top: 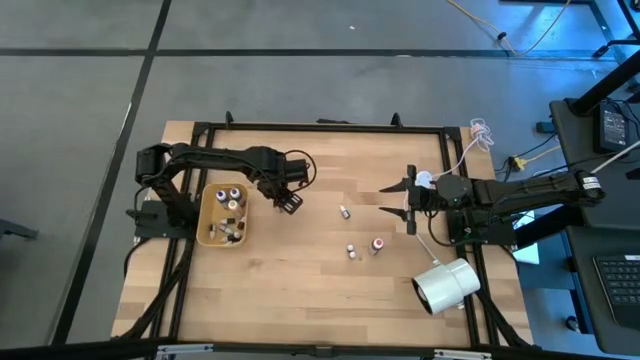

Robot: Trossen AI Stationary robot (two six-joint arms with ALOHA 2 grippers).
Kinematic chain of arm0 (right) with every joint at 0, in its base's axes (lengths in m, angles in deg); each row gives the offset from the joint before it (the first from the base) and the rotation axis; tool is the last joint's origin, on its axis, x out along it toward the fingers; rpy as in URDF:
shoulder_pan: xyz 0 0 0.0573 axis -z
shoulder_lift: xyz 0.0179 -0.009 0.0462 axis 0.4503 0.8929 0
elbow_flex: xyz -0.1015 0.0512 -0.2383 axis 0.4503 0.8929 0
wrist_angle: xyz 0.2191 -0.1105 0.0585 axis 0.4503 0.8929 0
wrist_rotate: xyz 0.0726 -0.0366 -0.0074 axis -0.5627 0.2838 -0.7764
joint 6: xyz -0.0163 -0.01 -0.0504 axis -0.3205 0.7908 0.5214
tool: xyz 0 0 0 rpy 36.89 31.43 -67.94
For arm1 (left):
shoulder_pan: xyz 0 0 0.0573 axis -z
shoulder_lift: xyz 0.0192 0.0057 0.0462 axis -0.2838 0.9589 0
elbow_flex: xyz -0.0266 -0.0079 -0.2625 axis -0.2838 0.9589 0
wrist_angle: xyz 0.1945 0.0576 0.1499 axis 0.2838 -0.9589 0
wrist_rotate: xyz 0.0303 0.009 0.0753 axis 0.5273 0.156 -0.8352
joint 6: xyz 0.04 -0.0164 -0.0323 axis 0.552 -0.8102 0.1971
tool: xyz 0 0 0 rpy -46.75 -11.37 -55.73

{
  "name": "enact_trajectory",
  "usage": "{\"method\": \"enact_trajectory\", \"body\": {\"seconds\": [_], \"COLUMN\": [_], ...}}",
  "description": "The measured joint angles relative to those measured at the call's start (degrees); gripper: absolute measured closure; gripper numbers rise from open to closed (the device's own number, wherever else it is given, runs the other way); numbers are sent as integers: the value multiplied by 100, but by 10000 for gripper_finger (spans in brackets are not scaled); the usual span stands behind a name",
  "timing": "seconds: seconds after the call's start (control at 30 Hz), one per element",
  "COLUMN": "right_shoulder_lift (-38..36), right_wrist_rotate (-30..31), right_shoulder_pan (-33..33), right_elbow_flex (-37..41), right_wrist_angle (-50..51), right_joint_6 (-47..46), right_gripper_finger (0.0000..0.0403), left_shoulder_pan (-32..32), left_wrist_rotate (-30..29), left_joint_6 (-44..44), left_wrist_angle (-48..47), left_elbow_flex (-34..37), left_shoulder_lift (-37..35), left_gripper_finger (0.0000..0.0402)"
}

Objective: Pick & Place food coloring
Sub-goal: Put the large orange food coloring bottle into the yellow bin

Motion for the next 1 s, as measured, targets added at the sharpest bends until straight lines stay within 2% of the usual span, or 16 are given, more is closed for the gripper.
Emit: {"method": "enact_trajectory", "body": {"seconds": [0.1,0.23,0.47,0.67,0.9,1.0], "right_shoulder_lift": [0,0,-2,-2,-2,-1], "right_wrist_rotate": [1,1,13,158,167,219], "right_shoulder_pan": [-1,0,0,11,11,11], "right_elbow_flex": [0,0,0,0,0,0], "right_wrist_angle": [0,2,39,109,100,96], "right_joint_6": [1,1,23,23,25,22], "right_gripper_finger": [182,182,182,182,182,182], "left_shoulder_pan": [0,23,241,651,1357,1605], "left_wrist_rotate": [-4,-74,-61,-80,-329,-370], "left_joint_6": [21,166,-36,-959,-2687,-3169], "left_wrist_angle": [0,-31,-955,-1680,-2890,-2796], "left_elbow_flex": [-2,-7,-572,-869,-866,-782], "left_shoulder_lift": [-2,-19,-466,-1184,-1983,-2241], "left_gripper_finger": [286,289,287,288,288,289]}}
